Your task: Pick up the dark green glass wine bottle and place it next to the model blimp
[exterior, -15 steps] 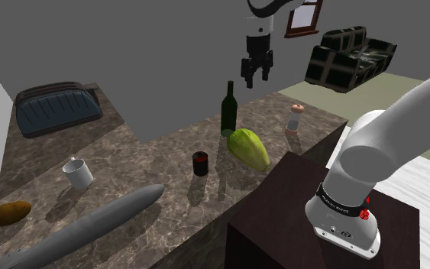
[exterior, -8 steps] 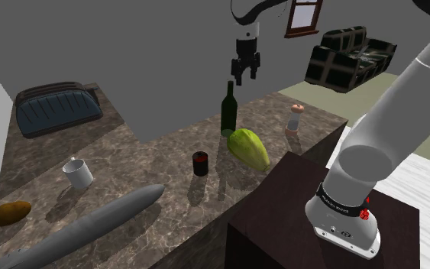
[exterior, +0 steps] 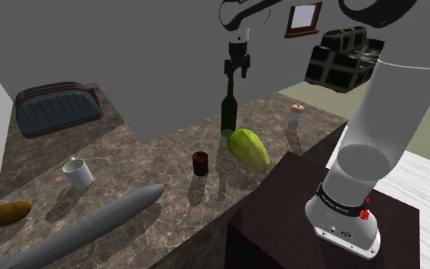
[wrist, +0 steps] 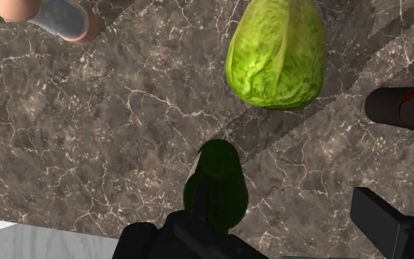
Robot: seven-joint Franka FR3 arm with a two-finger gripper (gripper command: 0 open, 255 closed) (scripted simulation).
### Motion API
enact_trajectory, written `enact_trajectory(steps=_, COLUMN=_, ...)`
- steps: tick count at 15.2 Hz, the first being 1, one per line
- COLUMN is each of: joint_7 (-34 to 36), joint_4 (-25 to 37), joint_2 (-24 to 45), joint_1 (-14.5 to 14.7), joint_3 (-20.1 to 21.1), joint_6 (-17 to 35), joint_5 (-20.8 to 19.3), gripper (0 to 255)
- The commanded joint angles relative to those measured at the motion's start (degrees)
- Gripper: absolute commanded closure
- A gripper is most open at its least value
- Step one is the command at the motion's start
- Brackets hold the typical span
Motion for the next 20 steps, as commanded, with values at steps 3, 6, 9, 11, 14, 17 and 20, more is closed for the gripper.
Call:
enact_trajectory(steps=3, joint_7=-3.56, joint_4=10.22, joint_2=9.75, joint_1=-1.69, joint_3=-0.63, joint_6=-0.16, joint_5=2.93, gripper=0)
enact_trajectory(steps=6, joint_7=-5.82, joint_4=18.98, joint_2=17.04, joint_1=-3.46, joint_3=-0.61, joint_6=-1.48, joint_5=5.05, gripper=0)
enact_trajectory(steps=9, joint_7=-6.06, joint_4=18.67, joint_2=17.98, joint_1=-3.69, joint_3=-0.49, joint_6=-0.2, joint_5=5.3, gripper=0)
enact_trajectory(steps=11, joint_7=-6.12, joint_4=17.4, joint_2=18.18, joint_1=-3.66, joint_3=-0.46, joint_6=1.26, joint_5=5.37, gripper=0)
enact_trajectory(steps=14, joint_7=-6.23, joint_4=15.32, joint_2=18.66, joint_1=-3.64, joint_3=-0.38, joint_6=3.81, joint_5=5.52, gripper=0)
enact_trajectory(steps=17, joint_7=-6.23, joint_4=15.32, joint_2=18.66, joint_1=-3.64, joint_3=-0.38, joint_6=3.81, joint_5=5.52, gripper=0)
enact_trajectory(steps=20, joint_7=-6.23, joint_4=15.32, joint_2=18.66, joint_1=-3.64, joint_3=-0.38, joint_6=3.81, joint_5=5.52, gripper=0)
